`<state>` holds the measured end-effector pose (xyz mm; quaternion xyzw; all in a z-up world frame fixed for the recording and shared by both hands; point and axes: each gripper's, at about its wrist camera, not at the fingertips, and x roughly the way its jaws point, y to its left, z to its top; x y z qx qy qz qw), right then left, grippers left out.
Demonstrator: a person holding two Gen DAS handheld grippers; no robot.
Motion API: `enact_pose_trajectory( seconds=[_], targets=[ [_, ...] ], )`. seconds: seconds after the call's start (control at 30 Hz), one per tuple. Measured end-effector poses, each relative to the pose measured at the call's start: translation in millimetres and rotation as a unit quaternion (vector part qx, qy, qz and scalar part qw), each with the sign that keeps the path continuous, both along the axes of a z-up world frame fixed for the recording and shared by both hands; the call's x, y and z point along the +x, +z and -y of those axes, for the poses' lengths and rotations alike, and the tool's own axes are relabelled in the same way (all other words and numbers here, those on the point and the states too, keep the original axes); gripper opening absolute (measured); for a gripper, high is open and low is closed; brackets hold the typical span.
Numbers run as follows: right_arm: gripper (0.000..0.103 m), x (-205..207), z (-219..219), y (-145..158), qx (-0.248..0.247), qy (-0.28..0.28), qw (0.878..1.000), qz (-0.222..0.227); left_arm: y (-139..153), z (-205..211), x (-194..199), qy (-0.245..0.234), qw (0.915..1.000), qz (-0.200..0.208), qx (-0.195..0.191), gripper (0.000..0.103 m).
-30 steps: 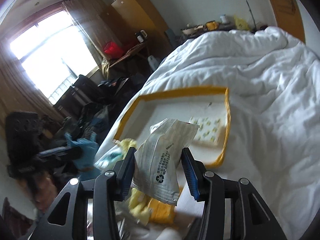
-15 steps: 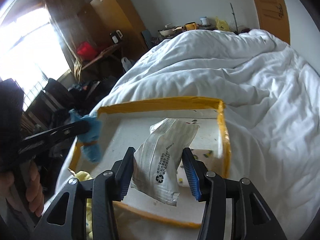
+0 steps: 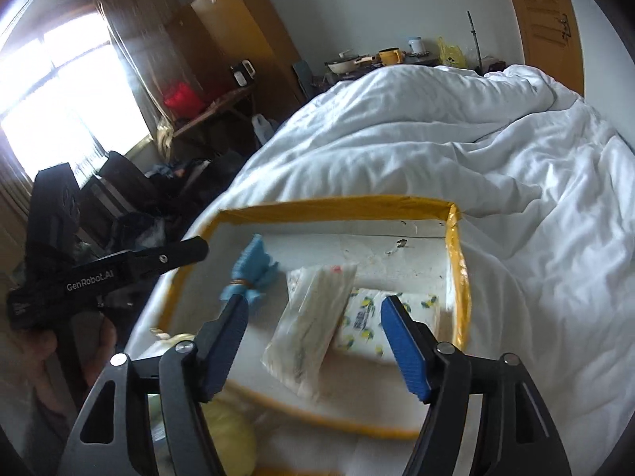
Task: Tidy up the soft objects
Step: 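Grasp the teal tissue pack with the left tool while the right tool carries the white foam pad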
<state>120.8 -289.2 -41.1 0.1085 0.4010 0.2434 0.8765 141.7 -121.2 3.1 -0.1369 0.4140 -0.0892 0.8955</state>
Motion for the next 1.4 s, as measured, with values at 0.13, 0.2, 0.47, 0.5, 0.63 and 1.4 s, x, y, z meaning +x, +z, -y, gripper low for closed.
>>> enact_pose_trajectory(
  seconds=[0.13,0.2,0.47,0.5,0.63,1.4],
  targets=[
    [0.088,-41,22,25,0.04,0.05,0.998,-0.003,23,-2,-51,-0.02,0.9993,0.026,0.016,0.087],
    [0.09,-65,37,26,0.056,0.078,0.995,-0.007,22,-4,-72,-0.03,0.9989,0.019,0.029,0.089],
    [0.09,-76,67,-11,0.045,0.063,0.992,-0.101,-31,-17,-95,-0.02,0.9975,-0.067,0.007,0.089],
    [0.09,-73,69,-13,0.041,0.054,0.993,-0.101,-36,-19,-93,-0.015,0.997,-0.076,0.003,0.089],
    [0.09,-61,74,-36,0.026,0.027,0.991,-0.127,-49,-16,-95,-0.022,0.9945,-0.102,0.006,0.089],
    [0.078,-81,24,-41,-0.077,0.092,0.989,-0.083,-29,-18,-113,-0.076,0.9912,-0.104,-0.033,0.057]
  ],
)
